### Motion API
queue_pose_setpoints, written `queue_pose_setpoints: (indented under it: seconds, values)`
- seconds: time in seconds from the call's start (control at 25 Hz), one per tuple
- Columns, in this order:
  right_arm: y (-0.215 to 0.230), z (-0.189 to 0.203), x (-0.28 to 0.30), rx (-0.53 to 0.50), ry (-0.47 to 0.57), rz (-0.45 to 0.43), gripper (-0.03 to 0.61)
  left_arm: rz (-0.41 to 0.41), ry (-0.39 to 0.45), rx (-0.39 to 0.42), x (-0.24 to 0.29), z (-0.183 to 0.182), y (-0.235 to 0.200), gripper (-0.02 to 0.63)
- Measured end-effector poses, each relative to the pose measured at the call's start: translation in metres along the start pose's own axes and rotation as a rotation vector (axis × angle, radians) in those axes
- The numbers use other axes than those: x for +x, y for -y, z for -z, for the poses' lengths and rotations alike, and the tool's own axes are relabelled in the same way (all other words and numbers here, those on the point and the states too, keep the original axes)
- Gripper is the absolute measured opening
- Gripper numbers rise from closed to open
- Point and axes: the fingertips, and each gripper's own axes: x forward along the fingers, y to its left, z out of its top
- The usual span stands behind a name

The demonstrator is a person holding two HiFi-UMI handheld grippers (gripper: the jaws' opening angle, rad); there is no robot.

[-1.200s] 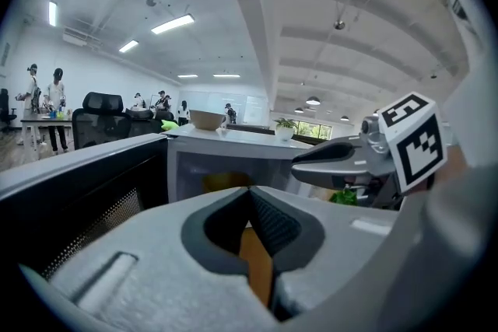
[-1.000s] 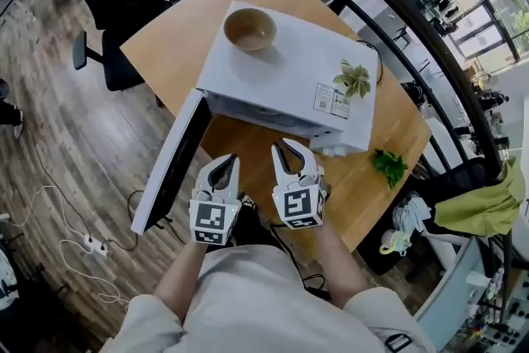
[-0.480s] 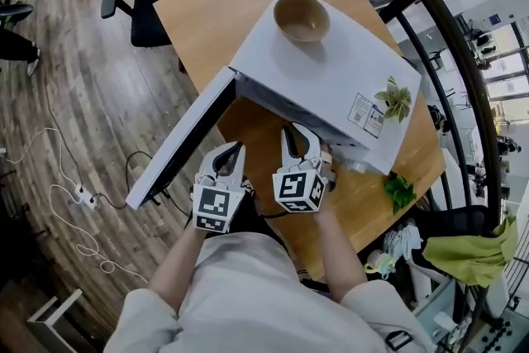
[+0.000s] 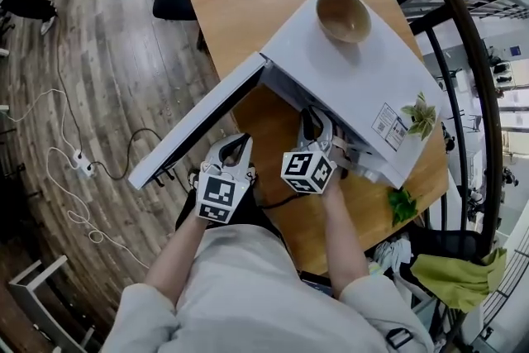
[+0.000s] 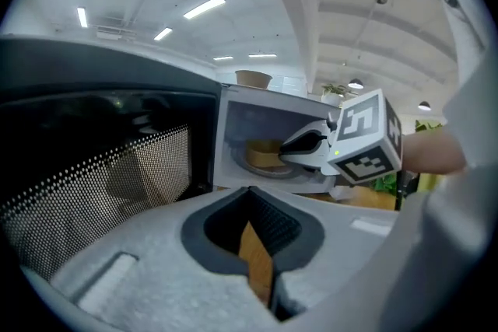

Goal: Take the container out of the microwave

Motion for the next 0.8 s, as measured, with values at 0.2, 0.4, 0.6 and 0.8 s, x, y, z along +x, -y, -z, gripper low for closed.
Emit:
queue_pose_setpoints:
  seconds: [0.2,0.4,0.6,0.8]
  values:
    - [0.009,0.009,0.017,-0.049,-0.033,0.025,0.074,0.009,-0.016,0.007,0.003,0.008,0.001,0.003]
    - [0.013,0.011,0.031,-0.098,-0.061,0.041,0.093,0.027,-0.029,0.011,0.011,0.013,-0.001,0.003]
    - [0.013,0.012,0.04,-0.137,-0.071,0.031,0.107,0.046,-0.035,0.016,0.025,0.013,0.0,0.003]
    - [0.017,0.01,0.049,-0.174,-0.071,0.03,0.124,0.051,-0.033,0.015,0.027,0.011,0.002,0.003]
